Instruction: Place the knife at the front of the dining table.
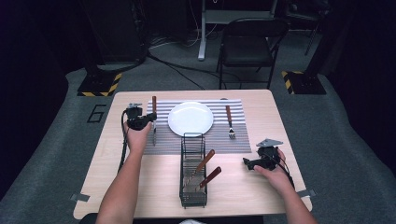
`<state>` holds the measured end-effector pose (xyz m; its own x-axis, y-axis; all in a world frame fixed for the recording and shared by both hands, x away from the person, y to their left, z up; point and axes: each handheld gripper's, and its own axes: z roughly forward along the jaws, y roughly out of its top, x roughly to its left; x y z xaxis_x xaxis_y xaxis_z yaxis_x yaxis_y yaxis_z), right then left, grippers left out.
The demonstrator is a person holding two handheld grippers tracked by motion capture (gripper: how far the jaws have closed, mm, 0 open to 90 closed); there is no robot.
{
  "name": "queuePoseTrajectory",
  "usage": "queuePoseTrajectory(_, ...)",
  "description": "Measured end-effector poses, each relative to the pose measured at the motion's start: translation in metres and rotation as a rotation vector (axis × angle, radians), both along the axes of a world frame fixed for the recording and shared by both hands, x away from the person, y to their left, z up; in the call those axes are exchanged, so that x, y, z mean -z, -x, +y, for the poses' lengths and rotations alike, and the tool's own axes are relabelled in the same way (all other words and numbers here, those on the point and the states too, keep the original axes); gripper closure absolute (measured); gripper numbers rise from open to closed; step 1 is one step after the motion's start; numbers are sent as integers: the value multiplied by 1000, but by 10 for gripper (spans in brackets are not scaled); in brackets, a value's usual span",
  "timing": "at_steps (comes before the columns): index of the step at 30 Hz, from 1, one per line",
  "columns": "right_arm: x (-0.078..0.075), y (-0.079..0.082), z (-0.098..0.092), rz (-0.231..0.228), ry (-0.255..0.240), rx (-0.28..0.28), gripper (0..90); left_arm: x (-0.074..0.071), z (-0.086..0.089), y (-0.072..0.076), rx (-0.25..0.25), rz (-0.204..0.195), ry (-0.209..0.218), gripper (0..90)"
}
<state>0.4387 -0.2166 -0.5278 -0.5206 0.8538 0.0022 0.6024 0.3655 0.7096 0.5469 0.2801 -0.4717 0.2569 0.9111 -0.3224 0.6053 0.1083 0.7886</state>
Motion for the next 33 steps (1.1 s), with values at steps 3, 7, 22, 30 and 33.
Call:
queuePoseTrajectory(3, 0, 0, 0, -2, -1, 1, 0, 4, -3, -7, -1, 10, 6, 803)
queuePoseTrajectory(7, 0, 0, 0, -4, 0, 3, 0, 6, -9, -13, -7, 33, -15, 803)
queuePoseTrajectory(22, 0, 0, 0, -3, 0, -1, 0, 25, -2, -26, -56, 91, 53, 798)
queuePoseTrajectory(30, 0, 0, 1, -3, 0, -1, 0, 34, 1, -31, -74, 122, 81, 797)
queuePoseTrajectory(33, 0, 0, 1, -2, 0, -1, 0, 38, 2, -32, -82, 136, 85, 797)
